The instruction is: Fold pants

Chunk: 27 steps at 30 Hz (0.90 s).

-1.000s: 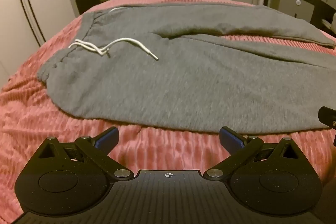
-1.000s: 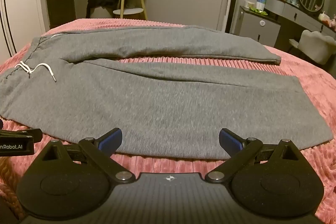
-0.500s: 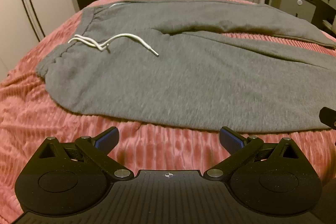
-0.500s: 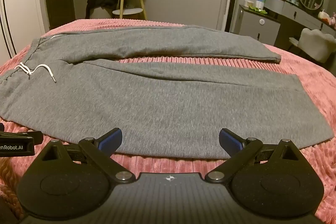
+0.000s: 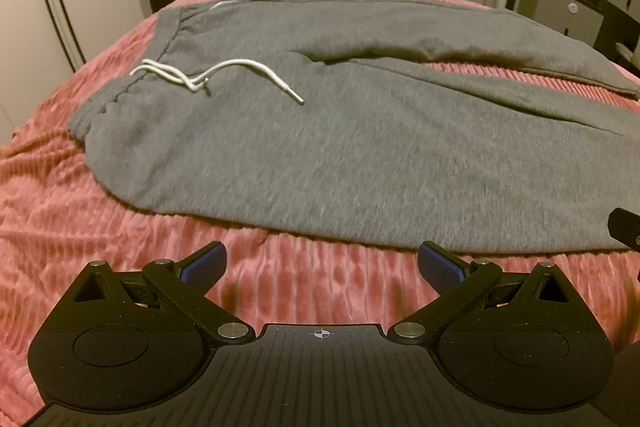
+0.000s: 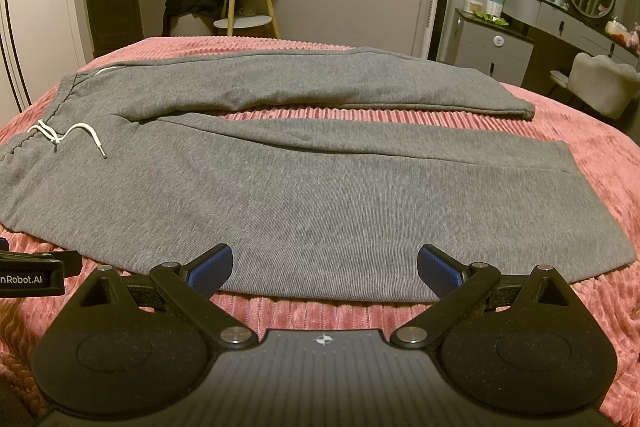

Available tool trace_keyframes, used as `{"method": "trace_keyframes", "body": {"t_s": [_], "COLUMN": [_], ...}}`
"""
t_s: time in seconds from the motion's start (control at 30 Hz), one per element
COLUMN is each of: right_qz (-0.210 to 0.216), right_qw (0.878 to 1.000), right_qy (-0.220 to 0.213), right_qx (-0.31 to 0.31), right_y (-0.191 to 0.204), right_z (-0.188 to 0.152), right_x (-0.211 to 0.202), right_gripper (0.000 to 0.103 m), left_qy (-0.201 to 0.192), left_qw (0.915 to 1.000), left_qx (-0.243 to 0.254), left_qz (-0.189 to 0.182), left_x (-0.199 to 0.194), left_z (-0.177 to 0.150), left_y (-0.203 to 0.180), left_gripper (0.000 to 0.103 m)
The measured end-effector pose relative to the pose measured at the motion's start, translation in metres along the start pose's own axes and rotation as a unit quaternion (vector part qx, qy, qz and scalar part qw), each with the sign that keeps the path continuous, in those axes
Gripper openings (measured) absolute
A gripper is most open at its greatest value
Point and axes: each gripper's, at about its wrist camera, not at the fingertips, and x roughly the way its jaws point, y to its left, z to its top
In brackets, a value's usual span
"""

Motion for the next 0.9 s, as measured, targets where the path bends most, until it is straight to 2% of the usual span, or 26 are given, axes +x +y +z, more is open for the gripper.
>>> {"method": "trace_keyframes", "body": {"t_s": [0.9], "right_qz": [0.003], "right_qw": [1.0], "right_qy": [0.0], "right_qx": [0.013], "right_y": [-0.0038], "right_z": [0.0004], "right_x": [-0.0007], "right_gripper": [0.099], "left_qy": [0.005], "left_qw": [1.0], "left_qx": [-0.006], "left_qz": [-0.003], "left_x": [0.0018], "left_z": [0.0003], "left_y": [-0.0003], "left_gripper": [0.103]}}
